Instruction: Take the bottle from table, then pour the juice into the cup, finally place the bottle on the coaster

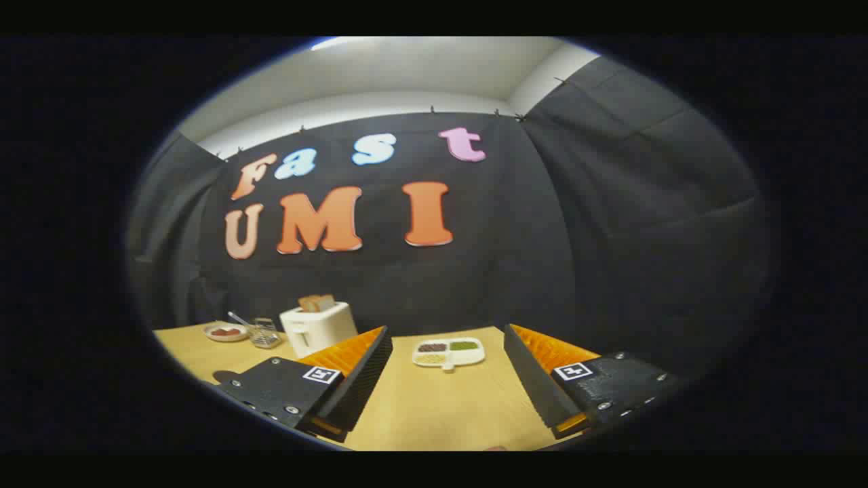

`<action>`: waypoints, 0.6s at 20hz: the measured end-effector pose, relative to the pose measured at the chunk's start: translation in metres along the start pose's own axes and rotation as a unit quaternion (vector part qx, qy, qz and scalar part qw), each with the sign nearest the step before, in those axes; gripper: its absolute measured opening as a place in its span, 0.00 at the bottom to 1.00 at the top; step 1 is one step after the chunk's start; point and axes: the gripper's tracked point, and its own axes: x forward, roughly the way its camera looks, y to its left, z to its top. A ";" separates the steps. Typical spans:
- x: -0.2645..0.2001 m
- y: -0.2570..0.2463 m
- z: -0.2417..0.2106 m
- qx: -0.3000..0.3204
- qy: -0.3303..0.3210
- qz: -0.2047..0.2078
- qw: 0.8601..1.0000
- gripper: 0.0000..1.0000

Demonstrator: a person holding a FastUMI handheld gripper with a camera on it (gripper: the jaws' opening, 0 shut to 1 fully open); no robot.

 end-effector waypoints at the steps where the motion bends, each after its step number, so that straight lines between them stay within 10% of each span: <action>1: -0.015 0.023 0.023 0.001 -0.026 0.021 0.999 0.98; 12: -0.111 0.143 0.097 -0.035 -0.022 0.077 0.996 0.98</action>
